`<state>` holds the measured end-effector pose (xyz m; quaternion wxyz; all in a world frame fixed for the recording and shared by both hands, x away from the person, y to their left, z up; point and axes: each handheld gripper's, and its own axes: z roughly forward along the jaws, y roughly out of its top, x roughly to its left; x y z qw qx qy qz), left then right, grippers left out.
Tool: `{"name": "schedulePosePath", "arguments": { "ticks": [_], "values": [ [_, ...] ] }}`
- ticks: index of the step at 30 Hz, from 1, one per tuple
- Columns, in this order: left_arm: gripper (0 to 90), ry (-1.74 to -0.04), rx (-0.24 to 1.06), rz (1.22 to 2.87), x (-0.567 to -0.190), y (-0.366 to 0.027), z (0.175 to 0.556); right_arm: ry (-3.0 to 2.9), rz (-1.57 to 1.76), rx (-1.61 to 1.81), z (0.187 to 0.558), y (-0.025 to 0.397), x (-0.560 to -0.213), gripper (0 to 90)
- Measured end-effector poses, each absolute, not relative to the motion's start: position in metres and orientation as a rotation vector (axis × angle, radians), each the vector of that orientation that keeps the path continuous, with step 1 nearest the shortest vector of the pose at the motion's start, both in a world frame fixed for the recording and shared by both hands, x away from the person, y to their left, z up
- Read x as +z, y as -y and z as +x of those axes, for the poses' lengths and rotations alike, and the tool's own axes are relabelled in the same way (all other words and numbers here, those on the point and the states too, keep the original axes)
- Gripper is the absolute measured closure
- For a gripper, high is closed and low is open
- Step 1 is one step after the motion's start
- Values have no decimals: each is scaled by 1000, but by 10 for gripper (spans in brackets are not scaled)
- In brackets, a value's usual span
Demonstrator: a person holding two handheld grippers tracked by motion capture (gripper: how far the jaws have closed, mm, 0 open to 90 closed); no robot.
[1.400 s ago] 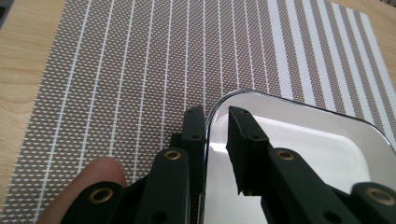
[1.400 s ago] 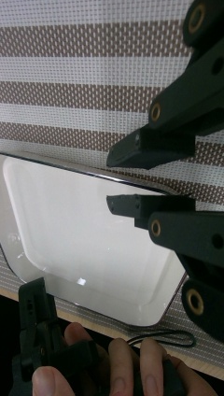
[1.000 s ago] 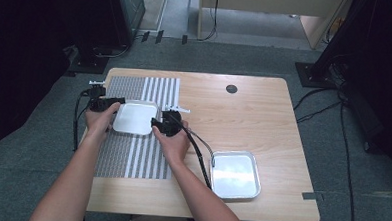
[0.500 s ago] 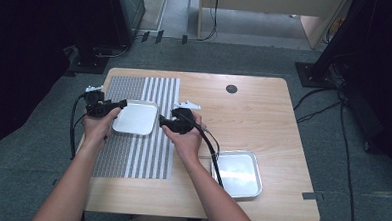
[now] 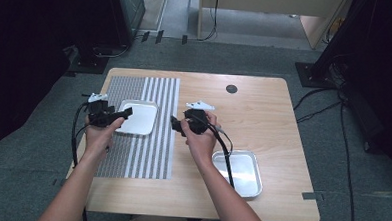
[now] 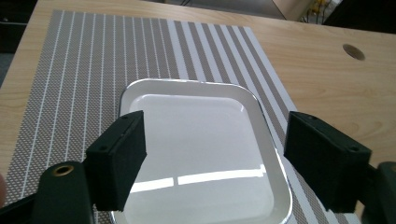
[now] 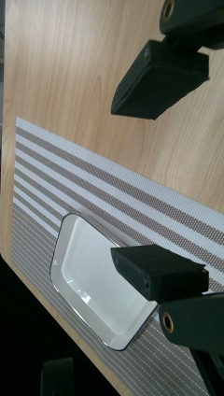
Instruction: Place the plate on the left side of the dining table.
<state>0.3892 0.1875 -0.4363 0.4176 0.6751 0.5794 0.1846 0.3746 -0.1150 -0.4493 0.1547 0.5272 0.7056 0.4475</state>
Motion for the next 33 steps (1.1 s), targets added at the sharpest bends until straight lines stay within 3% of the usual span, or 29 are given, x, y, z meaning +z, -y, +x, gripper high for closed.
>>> {"name": "schedulePosePath", "arguments": {
  "ticks": [10,33],
  "values": [
    [151,-1396,476,1719,-432,-176,362,-1970,1520,1252,364,145,-439,229],
    [148,-1375,492,1700,-442,-185,313,-1915,1496,1216,337,211,-435,232]
  ]
}}
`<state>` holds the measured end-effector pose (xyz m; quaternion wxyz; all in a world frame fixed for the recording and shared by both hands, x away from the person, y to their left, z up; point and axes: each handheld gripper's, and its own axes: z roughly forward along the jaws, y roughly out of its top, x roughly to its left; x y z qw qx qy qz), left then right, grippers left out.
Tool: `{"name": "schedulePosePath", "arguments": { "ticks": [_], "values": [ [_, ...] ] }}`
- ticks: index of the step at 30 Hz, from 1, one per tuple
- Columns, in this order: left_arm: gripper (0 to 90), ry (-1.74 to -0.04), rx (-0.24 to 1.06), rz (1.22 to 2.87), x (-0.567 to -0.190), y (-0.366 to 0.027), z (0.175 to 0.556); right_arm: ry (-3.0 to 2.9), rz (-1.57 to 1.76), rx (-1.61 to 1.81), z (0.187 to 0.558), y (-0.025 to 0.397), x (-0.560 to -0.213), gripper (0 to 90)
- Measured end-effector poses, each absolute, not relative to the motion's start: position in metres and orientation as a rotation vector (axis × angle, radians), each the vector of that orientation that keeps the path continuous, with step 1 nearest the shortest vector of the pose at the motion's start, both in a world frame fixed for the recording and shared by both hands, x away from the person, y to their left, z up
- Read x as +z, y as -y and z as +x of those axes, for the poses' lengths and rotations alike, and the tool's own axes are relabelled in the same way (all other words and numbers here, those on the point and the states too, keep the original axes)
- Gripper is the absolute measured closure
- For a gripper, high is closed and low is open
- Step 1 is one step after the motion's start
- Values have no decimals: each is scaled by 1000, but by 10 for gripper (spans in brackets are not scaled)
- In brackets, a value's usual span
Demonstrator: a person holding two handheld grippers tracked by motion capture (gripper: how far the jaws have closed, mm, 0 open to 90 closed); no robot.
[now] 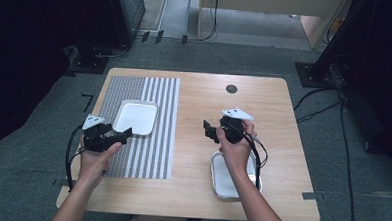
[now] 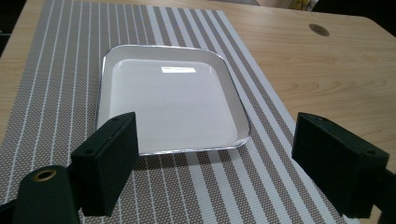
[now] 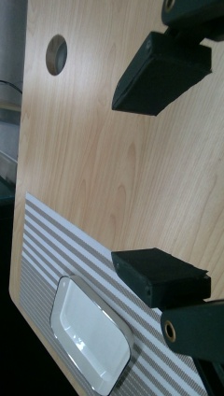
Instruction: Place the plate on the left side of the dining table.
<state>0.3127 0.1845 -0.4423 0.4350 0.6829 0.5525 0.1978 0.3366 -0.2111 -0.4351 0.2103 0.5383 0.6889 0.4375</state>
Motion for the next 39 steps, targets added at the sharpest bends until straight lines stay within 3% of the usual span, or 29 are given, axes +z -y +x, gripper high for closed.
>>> {"name": "schedulePosePath", "arguments": {
  "ticks": [39],
  "values": [
    [149,-1458,615,1711,-482,-236,246,-1737,1600,1173,284,315,-452,234]
  ]
}}
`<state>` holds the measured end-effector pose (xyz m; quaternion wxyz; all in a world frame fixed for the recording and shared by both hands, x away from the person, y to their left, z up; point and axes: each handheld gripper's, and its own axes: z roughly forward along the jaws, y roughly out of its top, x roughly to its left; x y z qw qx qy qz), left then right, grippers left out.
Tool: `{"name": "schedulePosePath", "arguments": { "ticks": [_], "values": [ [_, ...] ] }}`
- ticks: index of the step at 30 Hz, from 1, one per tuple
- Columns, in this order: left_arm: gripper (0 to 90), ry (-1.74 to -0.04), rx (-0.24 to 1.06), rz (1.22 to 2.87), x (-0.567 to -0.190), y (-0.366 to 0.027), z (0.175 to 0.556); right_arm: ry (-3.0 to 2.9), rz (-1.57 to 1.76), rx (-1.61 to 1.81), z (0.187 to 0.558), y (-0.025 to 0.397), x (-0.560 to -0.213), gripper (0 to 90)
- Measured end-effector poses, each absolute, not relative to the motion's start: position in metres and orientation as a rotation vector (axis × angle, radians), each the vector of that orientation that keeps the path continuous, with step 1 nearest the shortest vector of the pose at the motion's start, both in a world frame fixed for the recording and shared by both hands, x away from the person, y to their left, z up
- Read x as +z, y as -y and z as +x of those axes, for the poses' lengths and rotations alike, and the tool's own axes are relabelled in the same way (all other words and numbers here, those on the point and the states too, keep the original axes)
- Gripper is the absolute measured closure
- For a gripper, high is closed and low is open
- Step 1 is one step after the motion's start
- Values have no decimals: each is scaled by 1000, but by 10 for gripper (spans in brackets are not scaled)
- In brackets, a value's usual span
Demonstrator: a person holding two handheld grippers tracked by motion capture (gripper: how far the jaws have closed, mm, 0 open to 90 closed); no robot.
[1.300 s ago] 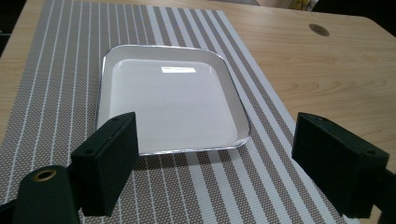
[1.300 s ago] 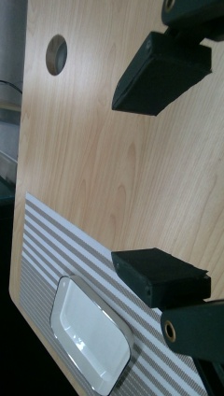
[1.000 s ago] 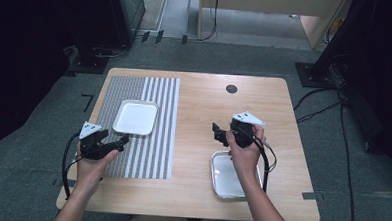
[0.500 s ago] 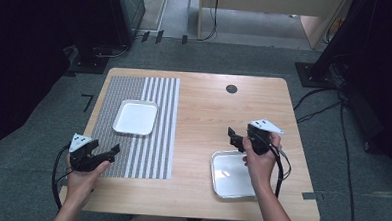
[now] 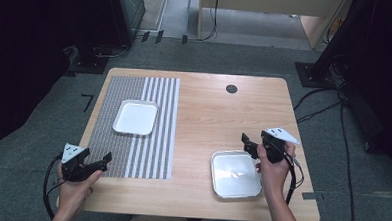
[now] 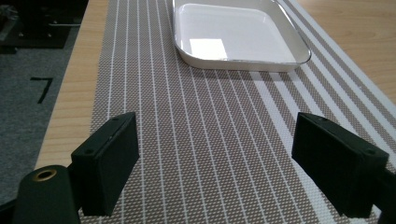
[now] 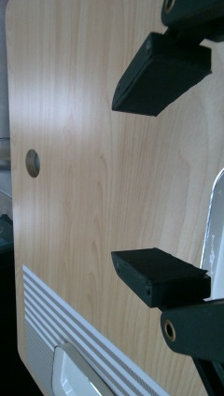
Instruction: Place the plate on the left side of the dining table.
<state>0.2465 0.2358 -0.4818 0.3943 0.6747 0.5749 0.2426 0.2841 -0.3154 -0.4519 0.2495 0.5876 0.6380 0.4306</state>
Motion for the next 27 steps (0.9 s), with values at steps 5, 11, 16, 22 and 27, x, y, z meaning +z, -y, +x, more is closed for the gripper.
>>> {"name": "schedulePosePath", "arguments": {
  "ticks": [5,11,16,22,27],
  "values": [
    [149,-1459,626,1720,-484,-240,243,-1719,1629,1150,274,331,-459,235],
    [149,-1465,643,1735,-488,-243,240,-1709,1643,1116,261,349,-468,235],
    [149,-1484,649,1743,-493,-248,240,-1683,1665,1090,248,367,-477,235],
    [149,-1502,661,1763,-499,-253,238,-1665,1700,1040,234,388,-487,236],
    [149,-1530,667,1764,-503,-259,239,-1636,1736,1001,221,407,-497,237]
  ]
}}
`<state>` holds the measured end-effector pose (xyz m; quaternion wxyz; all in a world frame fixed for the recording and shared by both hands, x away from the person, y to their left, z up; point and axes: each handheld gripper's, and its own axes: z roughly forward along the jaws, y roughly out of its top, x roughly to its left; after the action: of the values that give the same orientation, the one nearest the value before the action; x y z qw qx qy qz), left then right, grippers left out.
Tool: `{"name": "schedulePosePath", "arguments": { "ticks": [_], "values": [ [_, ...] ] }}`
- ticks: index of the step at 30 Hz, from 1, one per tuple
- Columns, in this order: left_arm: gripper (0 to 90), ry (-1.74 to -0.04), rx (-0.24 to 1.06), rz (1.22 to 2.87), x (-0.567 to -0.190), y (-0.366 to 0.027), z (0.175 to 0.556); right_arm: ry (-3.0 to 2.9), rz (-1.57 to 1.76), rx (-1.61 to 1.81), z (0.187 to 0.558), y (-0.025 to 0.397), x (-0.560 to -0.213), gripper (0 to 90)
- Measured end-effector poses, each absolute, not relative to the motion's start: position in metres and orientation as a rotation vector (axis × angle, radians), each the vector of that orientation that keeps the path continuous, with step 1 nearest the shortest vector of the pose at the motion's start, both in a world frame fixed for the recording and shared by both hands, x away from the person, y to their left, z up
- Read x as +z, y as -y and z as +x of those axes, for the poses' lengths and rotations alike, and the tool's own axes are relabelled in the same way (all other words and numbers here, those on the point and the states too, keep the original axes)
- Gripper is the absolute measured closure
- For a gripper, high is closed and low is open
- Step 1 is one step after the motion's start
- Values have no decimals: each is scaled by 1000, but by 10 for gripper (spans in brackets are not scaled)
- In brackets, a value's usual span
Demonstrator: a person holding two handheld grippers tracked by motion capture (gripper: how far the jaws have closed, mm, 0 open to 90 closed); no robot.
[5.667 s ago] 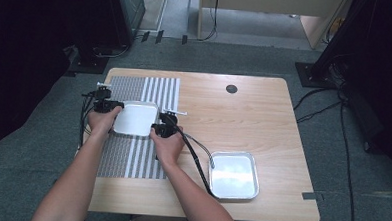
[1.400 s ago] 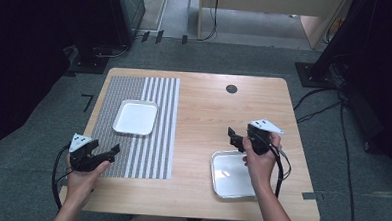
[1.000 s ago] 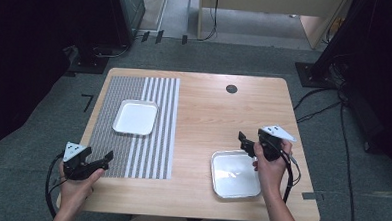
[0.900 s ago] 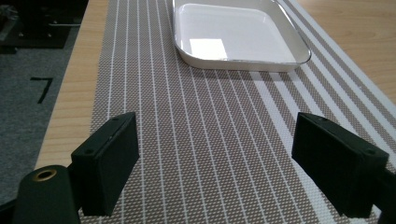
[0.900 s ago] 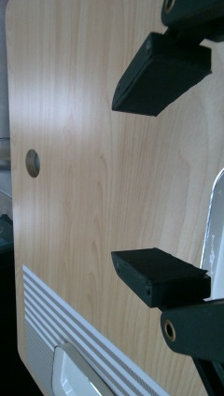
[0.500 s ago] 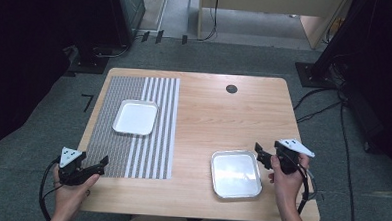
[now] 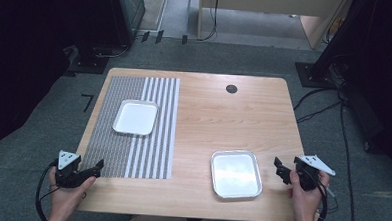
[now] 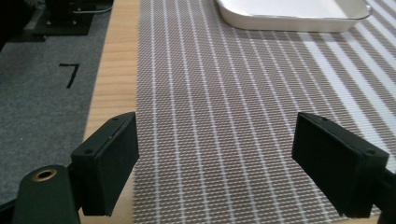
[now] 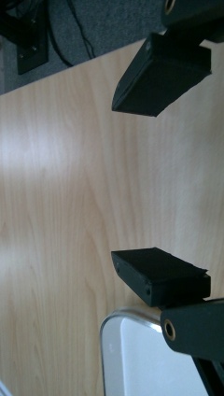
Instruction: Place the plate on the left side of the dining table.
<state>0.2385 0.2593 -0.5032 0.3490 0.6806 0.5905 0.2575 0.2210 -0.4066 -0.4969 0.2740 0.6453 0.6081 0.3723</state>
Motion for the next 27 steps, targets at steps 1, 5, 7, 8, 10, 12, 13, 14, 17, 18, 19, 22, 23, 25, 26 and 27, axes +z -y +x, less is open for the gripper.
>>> {"name": "schedulePosePath", "arguments": {
  "ticks": [1,5,7,8,10,12,13,14,17,18,19,22,23,25,26,27],
  "values": [
    [149,-1538,667,1761,-504,-261,239,-1632,1747,1000,219,410,-498,236],
    [149,-1553,666,1761,-505,-265,238,-1630,1765,973,210,421,-504,237],
    [149,-1556,678,1766,-505,-266,237,-1645,1757,962,207,424,-506,237],
    [149,-1556,682,1771,-506,-266,237,-1654,1749,958,205,425,-507,236],
    [149,-1558,695,1785,-506,-267,236,-1657,1759,943,201,429,-510,236],
    [149,-1567,696,1790,-507,-268,235,-1661,1767,934,198,431,-512,236],
    [149,-1575,686,1784,-508,-270,235,-1669,1765,925,196,431,-513,235],
    [149,-1578,682,1785,-508,-270,235,-1675,1766,916,193,431,-515,235],
    [149,-1575,675,1811,-511,-269,234,-1697,1758,888,187,429,-519,231],
    [149,-1573,678,1823,-512,-268,234,-1715,1749,866,186,428,-521,225],
    [149,-1571,681,1832,-513,-267,233,-1733,1735,838,185,427,-523,223],
    [149,-1560,701,1866,-516,-264,232,-1749,1727,815,184,426,-525,218],
    [148,-1554,706,1871,-516,-263,232,-1748,1728,811,184,425,-525,217],
    [148,-1556,710,1867,-516,-262,232,-1756,1724,810,184,425,-525,217],
    [149,-1559,708,1864,-517,-262,232,-1756,1724,810,184,425,-525,214],
    [149,-1559,708,1862,-517,-262,232,-1758,1724,810,184,425,-525,209]
  ]
}}
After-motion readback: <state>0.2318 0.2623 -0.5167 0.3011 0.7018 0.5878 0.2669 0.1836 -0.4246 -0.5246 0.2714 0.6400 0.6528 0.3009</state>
